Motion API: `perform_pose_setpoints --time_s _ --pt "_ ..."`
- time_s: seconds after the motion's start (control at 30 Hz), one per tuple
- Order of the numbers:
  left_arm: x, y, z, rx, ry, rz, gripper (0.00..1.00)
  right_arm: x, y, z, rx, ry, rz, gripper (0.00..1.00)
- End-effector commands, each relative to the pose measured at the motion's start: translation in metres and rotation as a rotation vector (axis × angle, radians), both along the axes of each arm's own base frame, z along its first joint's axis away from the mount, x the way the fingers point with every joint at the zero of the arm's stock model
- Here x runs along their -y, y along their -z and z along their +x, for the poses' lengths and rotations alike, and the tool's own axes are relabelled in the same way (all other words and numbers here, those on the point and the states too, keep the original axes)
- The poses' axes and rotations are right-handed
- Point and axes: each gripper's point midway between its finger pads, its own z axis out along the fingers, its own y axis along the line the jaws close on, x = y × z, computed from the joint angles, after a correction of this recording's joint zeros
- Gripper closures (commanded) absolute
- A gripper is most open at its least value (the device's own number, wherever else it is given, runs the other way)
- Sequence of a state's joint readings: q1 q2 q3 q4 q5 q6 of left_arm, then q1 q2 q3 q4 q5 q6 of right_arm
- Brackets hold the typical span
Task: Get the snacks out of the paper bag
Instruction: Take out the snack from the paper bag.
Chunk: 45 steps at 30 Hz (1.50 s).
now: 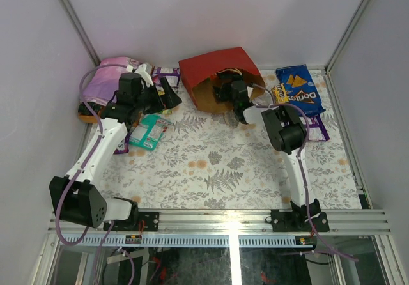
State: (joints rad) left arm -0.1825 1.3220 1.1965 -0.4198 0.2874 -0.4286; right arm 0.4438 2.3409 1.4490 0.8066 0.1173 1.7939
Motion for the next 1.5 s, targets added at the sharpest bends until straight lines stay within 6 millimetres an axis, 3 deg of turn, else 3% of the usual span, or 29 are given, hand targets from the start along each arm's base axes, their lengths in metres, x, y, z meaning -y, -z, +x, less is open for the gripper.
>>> perform_pose_setpoints --time_s 0.0,0.23,0.5,0.57,0.6,0.67,0.87,1.03,1.1,1.13,1.3,1.47 --pt "0.007 -0.008 -0.004 0.034 0.067 -0.033 0.0 0.018 0.025 0.037 -0.071 0.15 -0.032 0.08" --pt "0.007 -0.007 -0.005 0.032 0.082 -0.047 0.0 0.031 0.068 0.068 -0.169 0.189 -0.2 0.09" --pt "0.005 -0.006 -0.002 0.016 0.105 -0.105 0.0 0.048 0.09 0.098 -0.199 0.236 -0.313 0.06" --pt "0.004 -0.004 -0.001 0.008 0.106 -0.114 0.0 0.044 0.084 0.113 -0.162 0.243 -0.298 0.06" --pt "0.004 -0.004 -0.001 0.006 0.108 -0.119 0.0 0.042 0.094 0.116 -0.161 0.238 -0.299 0.06" --pt "0.003 -0.002 0.0 0.0 0.107 -0.123 0.0 0.036 0.082 0.132 -0.101 0.237 -0.269 0.07" --pt "0.003 0.001 0.002 -0.012 0.112 -0.141 0.0 0.045 0.091 0.143 -0.058 0.276 -0.232 0.32" --pt "0.003 0.004 0.004 -0.023 0.113 -0.157 0.0 0.056 0.07 0.149 0.009 0.257 -0.194 0.73" --pt "0.004 0.006 0.004 -0.029 0.116 -0.165 0.0 0.057 0.056 0.149 0.042 0.236 -0.181 0.87" --pt "0.003 0.006 0.004 -0.029 0.116 -0.166 0.0 0.057 0.039 0.149 0.07 0.227 -0.175 0.91" --pt "0.0 0.007 0.005 -0.029 0.104 -0.159 0.0 0.061 -0.007 0.123 0.13 0.214 -0.183 0.98" --pt "-0.001 0.009 0.007 -0.034 0.099 -0.153 0.0 0.065 -0.03 0.08 0.086 0.179 -0.147 1.0"
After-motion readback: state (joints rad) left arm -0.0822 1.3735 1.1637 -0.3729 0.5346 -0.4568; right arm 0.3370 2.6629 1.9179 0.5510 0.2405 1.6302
